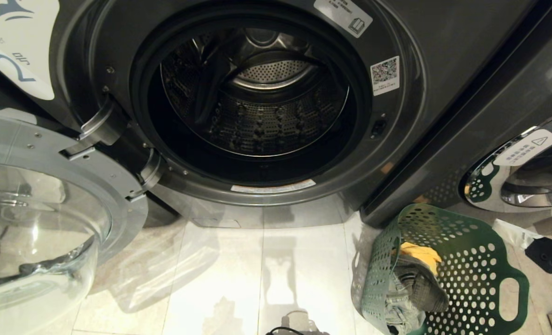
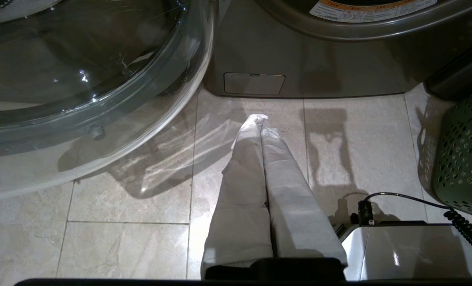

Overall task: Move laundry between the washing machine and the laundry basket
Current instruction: Close the washing machine door with the left hand

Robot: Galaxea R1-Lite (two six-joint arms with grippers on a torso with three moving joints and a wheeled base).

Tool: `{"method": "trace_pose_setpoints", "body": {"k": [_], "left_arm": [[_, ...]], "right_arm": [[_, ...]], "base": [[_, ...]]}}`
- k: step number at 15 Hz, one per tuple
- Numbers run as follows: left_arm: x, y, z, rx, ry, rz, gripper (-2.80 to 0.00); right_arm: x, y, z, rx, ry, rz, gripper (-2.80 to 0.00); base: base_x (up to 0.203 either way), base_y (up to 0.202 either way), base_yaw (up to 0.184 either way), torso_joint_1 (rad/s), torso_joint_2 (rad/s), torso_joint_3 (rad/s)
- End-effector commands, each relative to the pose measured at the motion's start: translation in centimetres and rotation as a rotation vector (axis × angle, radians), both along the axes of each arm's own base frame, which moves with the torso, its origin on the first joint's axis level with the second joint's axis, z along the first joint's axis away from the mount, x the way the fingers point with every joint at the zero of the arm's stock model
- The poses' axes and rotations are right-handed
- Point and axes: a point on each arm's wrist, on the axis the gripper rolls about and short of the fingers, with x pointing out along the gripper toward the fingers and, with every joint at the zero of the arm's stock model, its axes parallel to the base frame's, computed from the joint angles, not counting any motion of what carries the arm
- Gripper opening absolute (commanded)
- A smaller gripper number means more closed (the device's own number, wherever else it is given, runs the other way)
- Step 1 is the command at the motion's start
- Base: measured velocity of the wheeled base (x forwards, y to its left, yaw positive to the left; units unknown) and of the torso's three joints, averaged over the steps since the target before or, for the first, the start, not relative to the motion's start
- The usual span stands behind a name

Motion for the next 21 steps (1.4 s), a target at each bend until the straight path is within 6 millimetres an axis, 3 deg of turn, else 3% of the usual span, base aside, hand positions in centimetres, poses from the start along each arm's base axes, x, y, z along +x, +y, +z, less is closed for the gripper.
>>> {"method": "trace_pose_setpoints", "body": {"k": [1, 5, 9, 11, 12, 15, 17, 21], "left_arm": [[0.0, 0.0, 0.0, 0.0, 0.001, 0.0, -2.8], [0.0, 0.0, 0.0, 0.0, 0.001, 0.0, -2.8], [0.0, 0.0, 0.0, 0.0, 0.001, 0.0, -2.8], [0.0, 0.0, 0.0, 0.001, 0.001, 0.0, -2.8], [0.0, 0.0, 0.0, 0.0, 0.001, 0.0, -2.8], [0.0, 0.0, 0.0, 0.0, 0.0, 0.0, -2.8], [0.0, 0.0, 0.0, 0.001, 0.001, 0.0, -2.8], [0.0, 0.0, 0.0, 0.001, 0.004, 0.0, -2.8]], "right_arm": [[-1.7, -0.8, -2.1, -0.014, 0.016, -0.018, 0.0], [-6.0, -3.0, -9.9, -0.149, 0.097, -0.2, 0.0], [-9.8, -4.0, -13.5, -0.177, 0.107, 0.037, 0.0], [-10.7, -3.9, -14.0, -0.195, 0.178, 0.223, 0.0], [-10.9, -4.0, -14.5, -0.192, 0.266, 0.228, 0.0], [-11.1, -3.8, -14.4, -0.149, 0.346, 0.051, 0.0], [-11.4, -3.7, -14.5, -0.117, 0.318, -0.047, 0.0], [-10.2, -3.7, -14.9, 0.016, 0.102, -0.155, 0.0]], "base": [[0.0, 0.0, 0.0, 0.0, 0.0, 0.0], [0.0, 0.0, 0.0, 0.0, 0.0, 0.0], [0.0, 0.0, 0.0, 0.0, 0.0, 0.0], [0.0, 0.0, 0.0, 0.0, 0.0, 0.0], [0.0, 0.0, 0.0, 0.0, 0.0, 0.0], [0.0, 0.0, 0.0, 0.0, 0.0, 0.0], [0.0, 0.0, 0.0, 0.0, 0.0, 0.0], [0.0, 0.0, 0.0, 0.0, 0.0, 0.0]]}}
